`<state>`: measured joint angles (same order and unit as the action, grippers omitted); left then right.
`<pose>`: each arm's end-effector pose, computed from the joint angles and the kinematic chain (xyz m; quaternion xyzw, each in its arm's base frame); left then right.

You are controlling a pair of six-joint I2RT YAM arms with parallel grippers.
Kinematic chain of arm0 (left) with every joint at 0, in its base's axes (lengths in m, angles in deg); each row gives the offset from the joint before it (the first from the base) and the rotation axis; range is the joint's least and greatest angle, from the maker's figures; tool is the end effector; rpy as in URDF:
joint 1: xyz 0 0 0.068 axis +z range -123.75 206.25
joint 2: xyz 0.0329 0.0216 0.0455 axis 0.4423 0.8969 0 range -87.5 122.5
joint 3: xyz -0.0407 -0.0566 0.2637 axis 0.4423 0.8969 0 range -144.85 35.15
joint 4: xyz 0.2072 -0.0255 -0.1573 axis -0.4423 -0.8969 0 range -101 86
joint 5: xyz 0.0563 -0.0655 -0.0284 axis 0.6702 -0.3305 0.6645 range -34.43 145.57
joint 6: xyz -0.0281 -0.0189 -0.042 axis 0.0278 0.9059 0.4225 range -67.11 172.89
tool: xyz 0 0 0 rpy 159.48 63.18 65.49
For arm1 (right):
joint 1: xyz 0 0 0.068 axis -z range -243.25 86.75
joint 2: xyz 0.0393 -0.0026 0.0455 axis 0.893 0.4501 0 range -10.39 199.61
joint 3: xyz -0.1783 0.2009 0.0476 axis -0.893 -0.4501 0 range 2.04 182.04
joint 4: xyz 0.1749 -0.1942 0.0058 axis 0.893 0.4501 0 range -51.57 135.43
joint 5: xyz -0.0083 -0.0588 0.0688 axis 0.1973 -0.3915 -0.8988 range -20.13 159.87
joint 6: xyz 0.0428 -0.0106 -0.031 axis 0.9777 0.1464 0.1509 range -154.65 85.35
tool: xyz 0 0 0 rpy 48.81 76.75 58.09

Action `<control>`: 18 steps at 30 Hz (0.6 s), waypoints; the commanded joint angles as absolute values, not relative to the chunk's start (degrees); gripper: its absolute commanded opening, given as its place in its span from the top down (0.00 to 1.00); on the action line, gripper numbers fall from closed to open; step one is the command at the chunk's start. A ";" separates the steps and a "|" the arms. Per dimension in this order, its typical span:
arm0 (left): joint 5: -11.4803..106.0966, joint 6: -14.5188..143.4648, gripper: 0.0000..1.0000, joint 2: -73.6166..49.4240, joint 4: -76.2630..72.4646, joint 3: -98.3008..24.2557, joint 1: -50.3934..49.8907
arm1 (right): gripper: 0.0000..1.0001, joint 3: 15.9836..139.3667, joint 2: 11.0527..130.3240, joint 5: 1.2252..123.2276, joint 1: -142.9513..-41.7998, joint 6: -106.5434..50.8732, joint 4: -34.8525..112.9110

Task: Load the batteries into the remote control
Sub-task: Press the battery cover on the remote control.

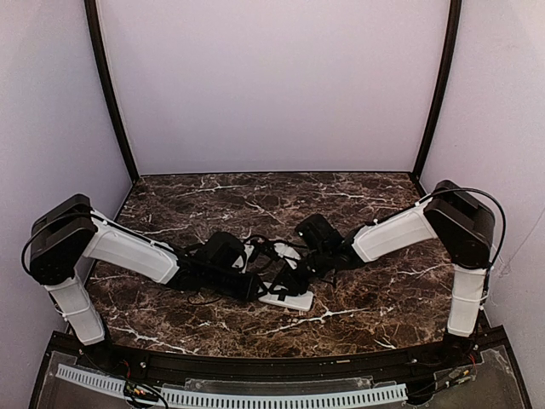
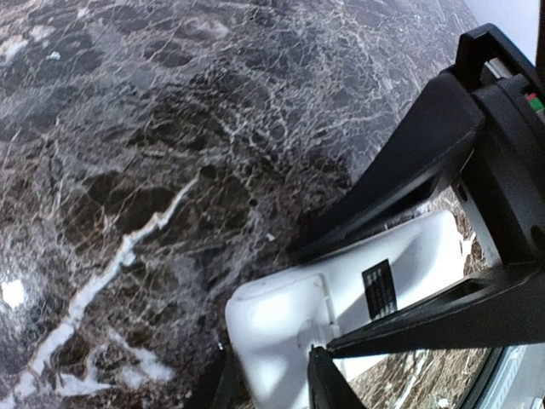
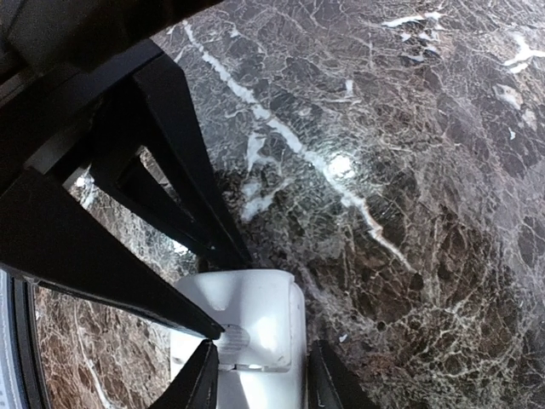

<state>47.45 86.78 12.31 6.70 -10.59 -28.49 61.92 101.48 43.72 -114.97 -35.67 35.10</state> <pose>0.1904 -0.2778 0.1354 0.1934 0.8959 -0.3223 0.2370 0.2270 0.3131 0.1228 -0.4763 0.7811 0.3385 0.2201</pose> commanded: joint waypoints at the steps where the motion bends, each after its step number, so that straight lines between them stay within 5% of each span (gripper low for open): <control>1: 48.67 86.26 0.76 15.90 4.79 -9.98 -30.56 | 0.66 58.81 104.39 46.70 -114.76 -35.88 38.97; 18: 42.75 88.34 0.81 19.16 4.73 -8.73 -34.82 | 0.72 53.75 101.50 46.65 -113.04 -35.56 38.69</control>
